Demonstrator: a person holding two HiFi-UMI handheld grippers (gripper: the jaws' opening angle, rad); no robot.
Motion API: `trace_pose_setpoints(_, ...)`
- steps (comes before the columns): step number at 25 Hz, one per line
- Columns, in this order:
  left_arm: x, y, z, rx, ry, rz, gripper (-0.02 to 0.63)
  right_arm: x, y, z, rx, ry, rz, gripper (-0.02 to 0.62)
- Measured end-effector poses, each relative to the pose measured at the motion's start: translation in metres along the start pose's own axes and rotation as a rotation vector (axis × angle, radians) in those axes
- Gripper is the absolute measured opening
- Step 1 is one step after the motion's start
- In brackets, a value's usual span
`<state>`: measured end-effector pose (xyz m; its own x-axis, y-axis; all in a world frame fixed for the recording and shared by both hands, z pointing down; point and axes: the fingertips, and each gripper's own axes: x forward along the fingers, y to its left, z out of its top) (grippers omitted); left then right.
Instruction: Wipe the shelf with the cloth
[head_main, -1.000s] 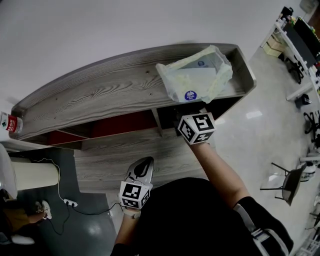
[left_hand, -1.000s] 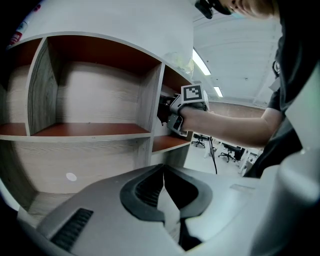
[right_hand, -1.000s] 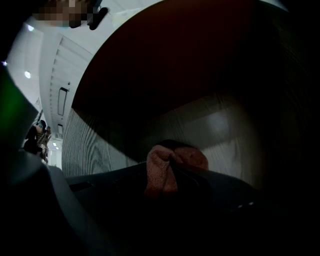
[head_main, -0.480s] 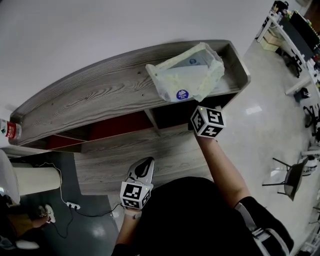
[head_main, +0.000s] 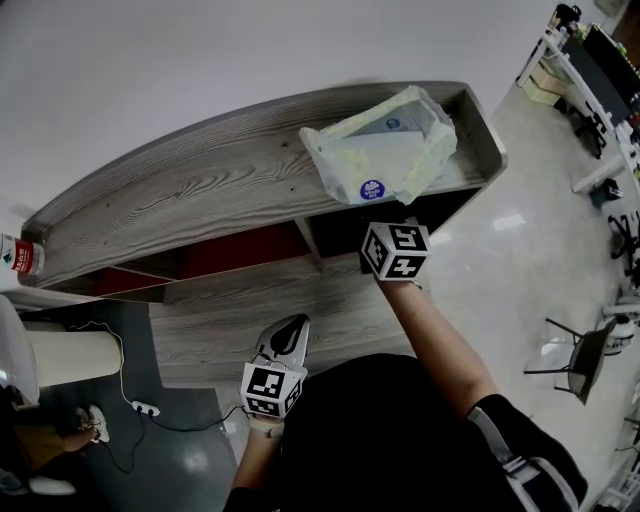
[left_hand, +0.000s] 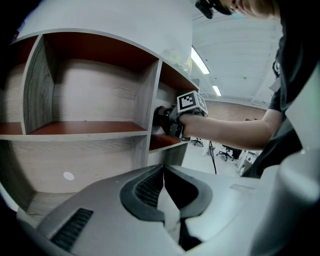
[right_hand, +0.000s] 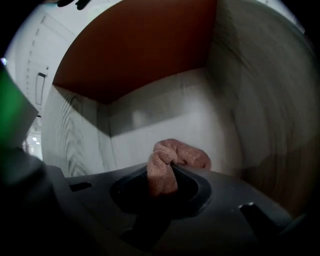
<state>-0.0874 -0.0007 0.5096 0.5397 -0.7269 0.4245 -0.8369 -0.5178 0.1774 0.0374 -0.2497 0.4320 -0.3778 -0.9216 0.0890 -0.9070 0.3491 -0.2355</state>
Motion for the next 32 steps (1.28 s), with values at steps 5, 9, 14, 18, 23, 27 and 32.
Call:
trace_pose_setpoints(5,-0.003,0.003,-0.002,-0.006,0.001,0.011,0.012,0.012,0.046,-0.023,-0.06,0.093,0.16,0.065)
trace_pose_setpoints(9,-0.004,0.005,-0.001,-0.009,-0.004,0.02,0.012,0.019,0.075,-0.042,-0.114,0.18,0.278,0.066)
trace_pose_setpoints(14,-0.004,0.006,-0.001,-0.011,-0.006,0.025,0.012,0.021,0.076,-0.056,-0.171,0.233,0.284,0.066)
trace_pose_setpoints(18,-0.004,0.005,-0.001,-0.012,-0.006,0.024,0.012,0.02,0.061,-0.063,-0.169,0.285,0.248,0.066)
trace_pose_setpoints(23,-0.002,0.004,-0.001,-0.009,-0.004,0.018,0.012,0.016,0.02,-0.071,-0.157,0.332,0.137,0.066)
trace_pose_setpoints(27,-0.001,0.001,0.0,-0.004,-0.004,0.01,0.012,0.009,-0.016,-0.066,-0.132,0.332,0.04,0.066)
trace_pose_setpoints(32,0.0,-0.001,0.0,-0.001,0.0,0.001,0.012,0.001,-0.052,-0.059,-0.114,0.322,-0.069,0.066)
